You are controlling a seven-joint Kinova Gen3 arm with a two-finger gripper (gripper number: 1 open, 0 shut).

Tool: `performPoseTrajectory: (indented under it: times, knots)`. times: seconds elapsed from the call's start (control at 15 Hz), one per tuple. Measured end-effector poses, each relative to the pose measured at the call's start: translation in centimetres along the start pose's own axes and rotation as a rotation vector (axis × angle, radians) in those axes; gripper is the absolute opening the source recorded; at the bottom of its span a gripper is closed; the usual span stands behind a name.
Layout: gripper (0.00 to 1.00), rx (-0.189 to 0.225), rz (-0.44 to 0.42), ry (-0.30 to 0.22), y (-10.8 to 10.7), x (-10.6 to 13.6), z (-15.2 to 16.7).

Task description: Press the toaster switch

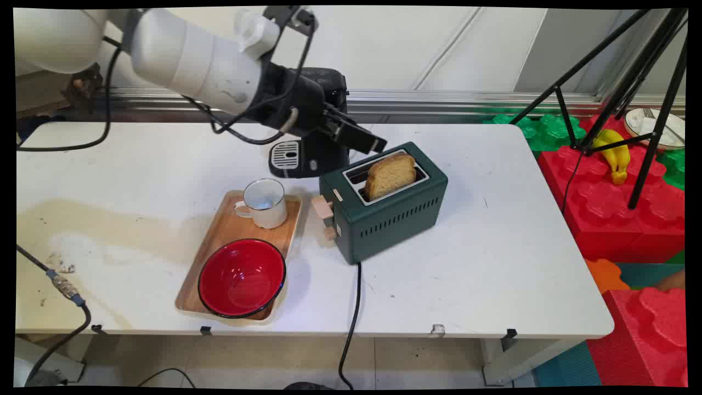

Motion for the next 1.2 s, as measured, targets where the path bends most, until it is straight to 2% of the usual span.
performPoseTrajectory:
  times: [0.27,0.67,0.93,1.2]
  knots:
    - [1.00,-0.009,0.035,-0.009,0.2,-1.5,-1.9]
    - [1.00,-0.029,0.138,-0.069,-0.1,-4.0,-3.9]
    - [1.00,-0.018,0.183,-0.086,-0.8,-5.1,-4.5]
    - [1.00,-0.011,0.191,-0.093,-1.0,-6.0,-4.5]
